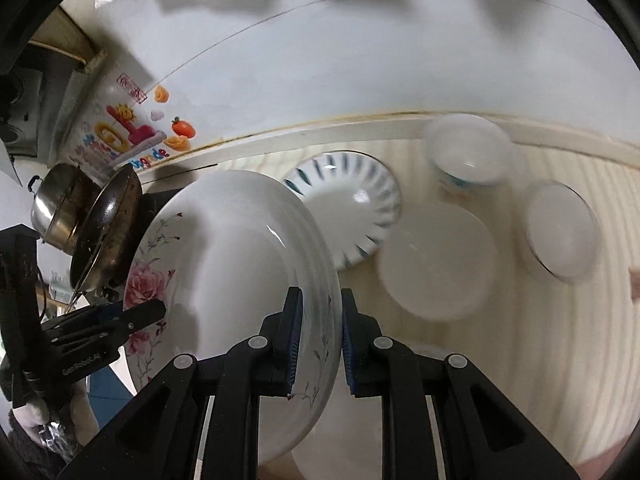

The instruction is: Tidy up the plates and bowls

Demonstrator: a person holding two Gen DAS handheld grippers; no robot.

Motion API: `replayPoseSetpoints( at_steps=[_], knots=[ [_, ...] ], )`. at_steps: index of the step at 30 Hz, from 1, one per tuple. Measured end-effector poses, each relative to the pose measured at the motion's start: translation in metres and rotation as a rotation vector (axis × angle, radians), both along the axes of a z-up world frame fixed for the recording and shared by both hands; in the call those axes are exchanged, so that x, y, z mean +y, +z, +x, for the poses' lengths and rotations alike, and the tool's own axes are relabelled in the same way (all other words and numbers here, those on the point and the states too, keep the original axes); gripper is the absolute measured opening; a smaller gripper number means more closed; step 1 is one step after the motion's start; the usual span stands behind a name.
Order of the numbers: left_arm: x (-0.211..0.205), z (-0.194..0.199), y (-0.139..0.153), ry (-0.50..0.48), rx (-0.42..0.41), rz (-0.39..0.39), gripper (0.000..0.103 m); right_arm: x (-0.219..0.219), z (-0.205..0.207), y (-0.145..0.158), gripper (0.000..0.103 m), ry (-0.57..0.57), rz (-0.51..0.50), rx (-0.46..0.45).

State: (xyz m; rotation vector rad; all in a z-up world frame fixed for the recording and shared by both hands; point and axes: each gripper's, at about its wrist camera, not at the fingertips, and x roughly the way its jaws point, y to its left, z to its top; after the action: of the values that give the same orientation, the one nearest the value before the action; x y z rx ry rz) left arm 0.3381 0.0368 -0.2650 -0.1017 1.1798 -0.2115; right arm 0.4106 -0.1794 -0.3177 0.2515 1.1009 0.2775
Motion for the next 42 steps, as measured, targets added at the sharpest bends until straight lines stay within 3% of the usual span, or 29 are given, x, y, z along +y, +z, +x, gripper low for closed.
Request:
replayPoseSetpoints(
  at_steps=[8, 17, 24, 42],
  knots=[
    [-0.043, -0.031, -0.040, -0.090, 0.113, 0.003, 0.031, -0.059, -0.076, -0.014, 0.020, -0.048, -0.031, 0.023],
    [-0.073, -0.042, -0.097, -0.136, 0.252, 0.092, 0.031, -0.078, -0.100, -0.090, 0.020, -0.073, -0.012, 0.164],
    [-0.092, -0.038, -0.096, -0.175, 0.228, 0.138, 0.031, -0.088, -0.098, -0.121, 0.020, -0.089, -0.008, 0.228],
    [-0.128, -0.032, -0.113, -0.231, 0.259, 0.198, 0.031, -0.103, -0.083, -0.130, 0.020, -0.135, -0.041, 0.266]
  ],
)
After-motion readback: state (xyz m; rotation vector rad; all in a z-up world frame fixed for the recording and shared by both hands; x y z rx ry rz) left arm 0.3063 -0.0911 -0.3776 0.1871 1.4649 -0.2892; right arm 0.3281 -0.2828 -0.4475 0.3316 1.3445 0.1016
